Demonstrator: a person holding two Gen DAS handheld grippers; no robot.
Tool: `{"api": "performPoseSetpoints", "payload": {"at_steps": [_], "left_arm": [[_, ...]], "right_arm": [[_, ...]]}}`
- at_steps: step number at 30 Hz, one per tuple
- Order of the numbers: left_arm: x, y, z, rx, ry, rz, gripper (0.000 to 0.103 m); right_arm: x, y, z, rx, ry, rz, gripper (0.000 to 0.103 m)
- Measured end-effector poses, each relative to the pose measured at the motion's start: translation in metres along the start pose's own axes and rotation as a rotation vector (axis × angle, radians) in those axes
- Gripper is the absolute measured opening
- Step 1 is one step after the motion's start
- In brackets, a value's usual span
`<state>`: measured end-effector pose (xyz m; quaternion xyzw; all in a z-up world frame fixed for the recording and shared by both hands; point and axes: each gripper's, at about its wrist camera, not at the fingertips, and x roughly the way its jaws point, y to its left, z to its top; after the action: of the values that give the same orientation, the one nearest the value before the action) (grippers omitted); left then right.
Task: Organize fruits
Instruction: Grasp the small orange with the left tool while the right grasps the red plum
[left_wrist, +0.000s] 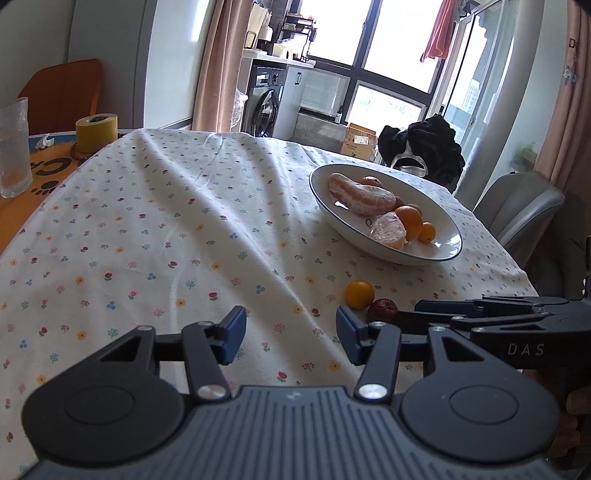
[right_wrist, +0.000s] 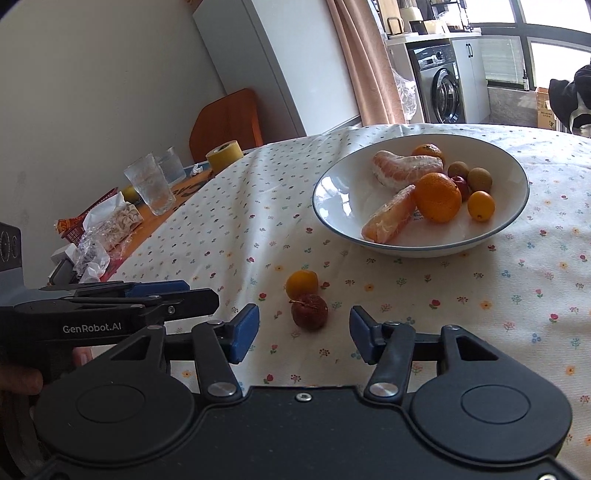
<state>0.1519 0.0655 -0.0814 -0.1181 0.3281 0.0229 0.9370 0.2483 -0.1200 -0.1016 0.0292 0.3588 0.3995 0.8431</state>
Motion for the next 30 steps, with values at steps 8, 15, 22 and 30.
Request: {"api": "performPoseSetpoints", "payload": {"at_steps": [8,15,22,30], "left_arm": [[0.007,0.004,0.002,-0.009,0.013,0.002,0.052],[0.012,0.001,0.006,-0.003,0.019,-0.001,0.052],[0.019,-0.012,0.012,0.026,0.017,-0.025,0.052],[0.03,-0.032,0.017,0.068,0.021,-0.067,0.05]], "right_arm": [[0.015,0.001,0.004,-0.016,0.031,0.02,0.046],[0.024,0.001,0.005,-0.039,0.046,0.024,0.024],[0.017,-0.006,0.005,-0.028,0.039,0.021,0.022],[0.002,-0.022,0.007,0.004,0.016,-0.003,0.022]]}}
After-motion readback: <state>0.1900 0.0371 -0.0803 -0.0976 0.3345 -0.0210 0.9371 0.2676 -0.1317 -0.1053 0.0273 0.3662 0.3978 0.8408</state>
